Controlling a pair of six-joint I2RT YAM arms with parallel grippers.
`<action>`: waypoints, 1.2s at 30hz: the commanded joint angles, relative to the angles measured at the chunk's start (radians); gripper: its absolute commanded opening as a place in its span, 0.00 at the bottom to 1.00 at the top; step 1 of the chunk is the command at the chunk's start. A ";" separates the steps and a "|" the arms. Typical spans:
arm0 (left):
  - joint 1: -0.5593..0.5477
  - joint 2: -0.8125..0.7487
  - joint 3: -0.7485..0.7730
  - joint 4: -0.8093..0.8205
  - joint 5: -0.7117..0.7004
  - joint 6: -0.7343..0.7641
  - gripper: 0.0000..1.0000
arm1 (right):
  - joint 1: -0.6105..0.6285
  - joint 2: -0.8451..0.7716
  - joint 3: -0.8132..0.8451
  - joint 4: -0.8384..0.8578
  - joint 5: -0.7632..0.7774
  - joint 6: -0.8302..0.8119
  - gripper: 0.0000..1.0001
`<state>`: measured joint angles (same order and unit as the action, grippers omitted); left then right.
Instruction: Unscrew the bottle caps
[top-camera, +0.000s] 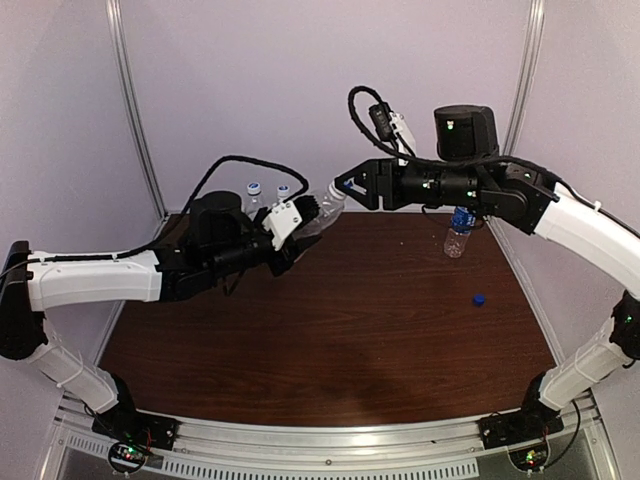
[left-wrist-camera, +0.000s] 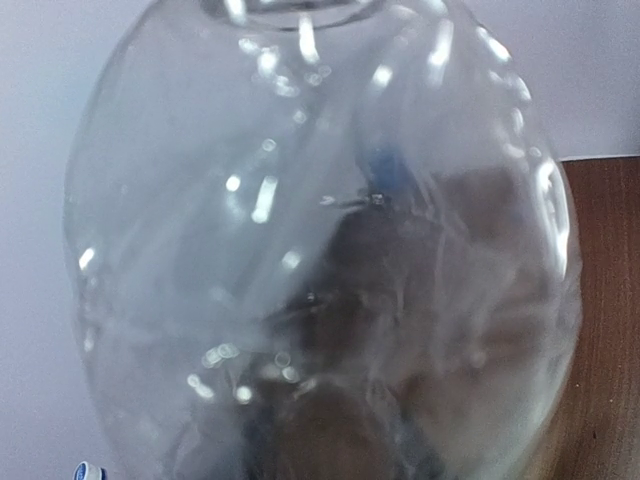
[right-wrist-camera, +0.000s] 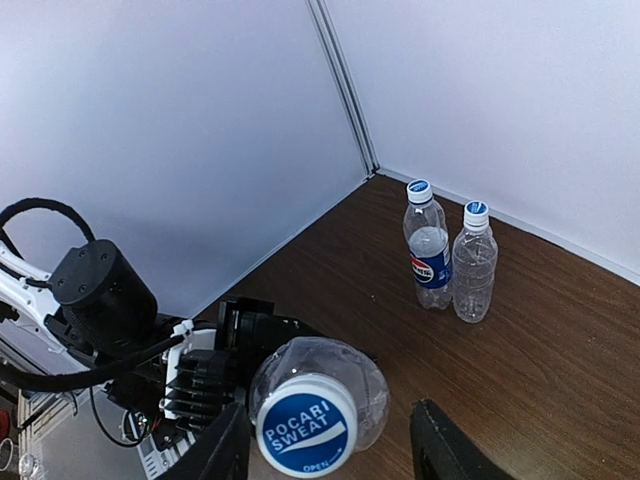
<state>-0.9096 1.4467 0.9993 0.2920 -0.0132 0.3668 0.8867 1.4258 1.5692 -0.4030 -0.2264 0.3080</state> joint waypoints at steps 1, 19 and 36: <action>0.004 -0.009 -0.005 0.052 -0.030 -0.013 0.37 | 0.006 0.019 0.038 -0.026 -0.011 0.017 0.56; 0.003 -0.028 0.012 -0.153 0.197 0.100 0.37 | 0.007 -0.020 0.049 -0.244 -0.282 -0.524 0.00; 0.003 0.006 0.077 -0.497 0.490 0.234 0.36 | 0.010 -0.256 -0.083 -0.551 -0.354 -1.246 0.00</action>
<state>-0.9459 1.4357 1.0679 -0.0582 0.4252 0.5724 0.9104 1.2762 1.4986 -0.8116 -0.5694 -0.8066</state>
